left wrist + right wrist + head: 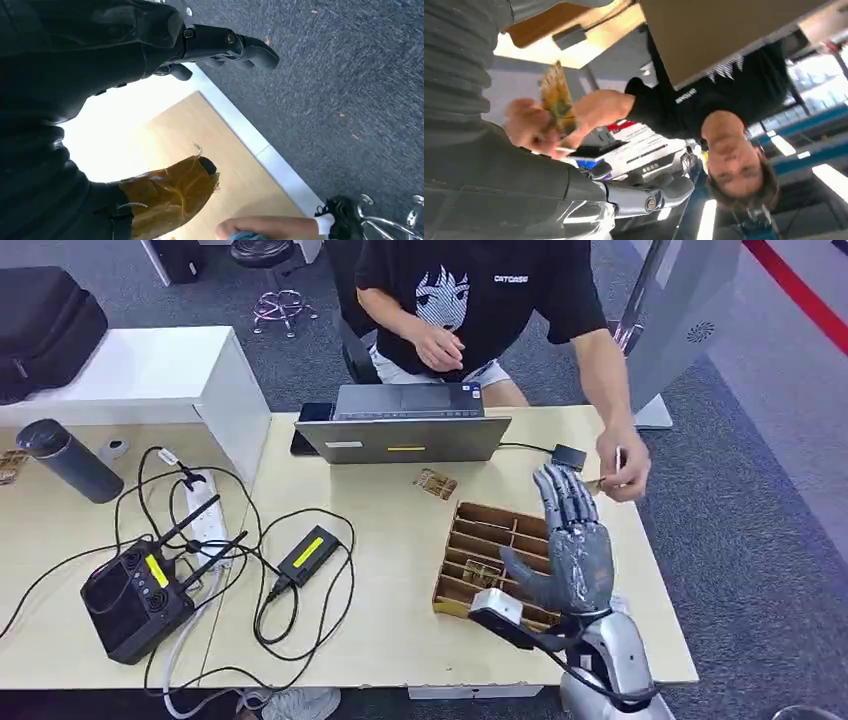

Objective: Pass the card to the sensor for recognition and then transmit it.

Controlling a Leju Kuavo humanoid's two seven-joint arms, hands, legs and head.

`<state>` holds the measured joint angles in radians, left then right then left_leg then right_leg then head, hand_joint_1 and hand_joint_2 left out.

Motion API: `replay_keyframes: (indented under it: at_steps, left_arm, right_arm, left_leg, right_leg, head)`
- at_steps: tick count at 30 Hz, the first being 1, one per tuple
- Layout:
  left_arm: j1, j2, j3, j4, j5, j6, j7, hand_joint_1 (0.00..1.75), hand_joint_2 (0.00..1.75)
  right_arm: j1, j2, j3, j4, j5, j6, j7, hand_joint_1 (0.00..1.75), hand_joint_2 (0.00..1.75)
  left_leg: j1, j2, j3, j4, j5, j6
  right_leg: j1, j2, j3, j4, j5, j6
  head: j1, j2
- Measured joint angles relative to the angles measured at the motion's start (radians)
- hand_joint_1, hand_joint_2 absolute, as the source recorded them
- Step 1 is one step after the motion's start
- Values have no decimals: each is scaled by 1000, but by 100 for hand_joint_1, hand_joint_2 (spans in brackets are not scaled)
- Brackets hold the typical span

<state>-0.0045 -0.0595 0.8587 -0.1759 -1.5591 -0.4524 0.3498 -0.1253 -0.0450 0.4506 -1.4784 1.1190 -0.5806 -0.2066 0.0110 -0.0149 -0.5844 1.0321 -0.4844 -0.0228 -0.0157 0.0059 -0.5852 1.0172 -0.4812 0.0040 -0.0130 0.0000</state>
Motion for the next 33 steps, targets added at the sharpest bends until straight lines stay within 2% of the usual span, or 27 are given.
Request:
replay_keyframes:
  at_steps: [5, 13, 21, 33]
  left_arm:
    - [-2, 3, -26, 0, 0, -11, 3, 0, 175]
    - [-4, 6, -50, 0, 0, -13, 3, 0, 175]
    - [-5, 7, -57, 0, 0, -13, 3, 0, 175]
    - [-5, 7, -57, 0, 0, -13, 7, 0, 175]
  right_arm:
    - [-99, 30, 57, 202, 86, -9, 80, 0, 175]
    - [-188, 68, 88, 392, 109, -28, 113, 0, 175]
    - [-208, 78, 93, 446, 108, -40, 116, 0, 175]
    - [-208, 78, 93, 444, 112, -51, 117, 0, 175]
  left_leg:
    - [0, 0, 0, 0, 1, 0]
    - [0, 0, 0, 0, 0, 0]
    - [0, 0, 0, 0, 0, 0]
    - [0, 0, 0, 0, 0, 0]
  right_leg:
    - [0, 0, 0, 0, 0, 0]
    - [0, 0, 0, 0, 0, 0]
    - [0, 0, 0, 0, 0, 0]
    - [0, 0, 0, 0, 0, 0]
  head:
    - [0, 0]
    - [0, 0]
    - [0, 0]
    - [0, 0]
